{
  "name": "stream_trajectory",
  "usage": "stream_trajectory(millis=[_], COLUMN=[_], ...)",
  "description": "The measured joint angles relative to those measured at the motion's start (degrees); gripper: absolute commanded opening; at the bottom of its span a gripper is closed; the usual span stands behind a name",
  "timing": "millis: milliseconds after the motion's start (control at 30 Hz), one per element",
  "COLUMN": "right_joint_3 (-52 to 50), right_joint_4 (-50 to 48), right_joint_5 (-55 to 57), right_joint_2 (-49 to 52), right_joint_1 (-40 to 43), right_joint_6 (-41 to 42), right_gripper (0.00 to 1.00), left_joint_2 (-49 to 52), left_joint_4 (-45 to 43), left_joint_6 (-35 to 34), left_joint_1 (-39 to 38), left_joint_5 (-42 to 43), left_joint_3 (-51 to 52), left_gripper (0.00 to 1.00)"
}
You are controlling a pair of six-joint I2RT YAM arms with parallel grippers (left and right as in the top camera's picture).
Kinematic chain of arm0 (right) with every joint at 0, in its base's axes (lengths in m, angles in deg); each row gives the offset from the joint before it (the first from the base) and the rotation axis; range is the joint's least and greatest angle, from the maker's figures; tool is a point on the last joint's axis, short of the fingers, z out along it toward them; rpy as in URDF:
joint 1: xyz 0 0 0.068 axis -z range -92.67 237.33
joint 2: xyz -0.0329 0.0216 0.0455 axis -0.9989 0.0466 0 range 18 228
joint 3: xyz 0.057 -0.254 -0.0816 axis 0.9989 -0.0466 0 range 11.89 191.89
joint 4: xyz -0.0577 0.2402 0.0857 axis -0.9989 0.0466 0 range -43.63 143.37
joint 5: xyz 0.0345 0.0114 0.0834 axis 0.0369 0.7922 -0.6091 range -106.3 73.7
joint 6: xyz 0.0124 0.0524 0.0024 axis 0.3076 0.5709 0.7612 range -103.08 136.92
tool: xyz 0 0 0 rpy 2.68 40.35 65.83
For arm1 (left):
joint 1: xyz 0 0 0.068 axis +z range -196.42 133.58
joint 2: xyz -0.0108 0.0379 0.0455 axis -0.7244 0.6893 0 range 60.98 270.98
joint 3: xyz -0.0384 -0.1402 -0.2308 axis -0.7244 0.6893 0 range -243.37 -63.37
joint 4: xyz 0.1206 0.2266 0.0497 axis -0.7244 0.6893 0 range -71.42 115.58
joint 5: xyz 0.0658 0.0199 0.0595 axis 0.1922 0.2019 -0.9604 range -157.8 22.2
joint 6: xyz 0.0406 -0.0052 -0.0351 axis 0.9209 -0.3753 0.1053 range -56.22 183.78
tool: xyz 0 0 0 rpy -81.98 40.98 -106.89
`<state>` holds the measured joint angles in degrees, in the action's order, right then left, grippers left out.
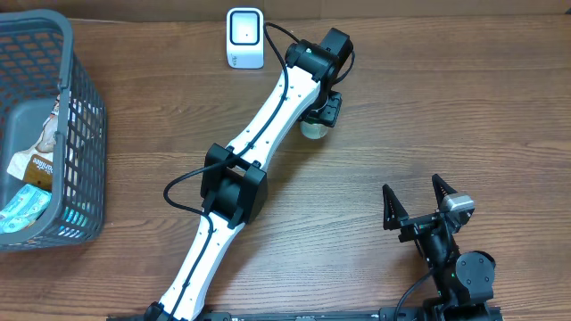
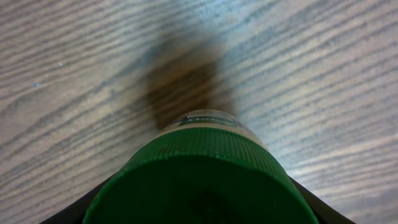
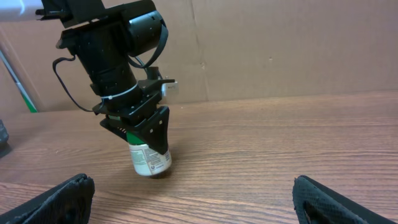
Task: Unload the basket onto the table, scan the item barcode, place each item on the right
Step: 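Carry the jar with the left gripper past the white scanner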
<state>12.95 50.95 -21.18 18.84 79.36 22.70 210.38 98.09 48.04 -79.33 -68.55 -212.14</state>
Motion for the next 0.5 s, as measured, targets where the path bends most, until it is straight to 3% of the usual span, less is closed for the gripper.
stream_trajectory(millis=[500], right_joint_3=[0.00], right_joint_4=[0.00], right_joint_5=[0.02], right_joint_2=[0.00], right_joint_1=[0.00], right_joint_6=[0.02], right_gripper=[1.00], left_joint_2=[0.33], left_joint_4=[0.02], left_joint_6=[-1.97], left_joint_1=[-0.17], left_joint_5=[0.79], left_joint_3=[0.04], left_gripper=[0.34])
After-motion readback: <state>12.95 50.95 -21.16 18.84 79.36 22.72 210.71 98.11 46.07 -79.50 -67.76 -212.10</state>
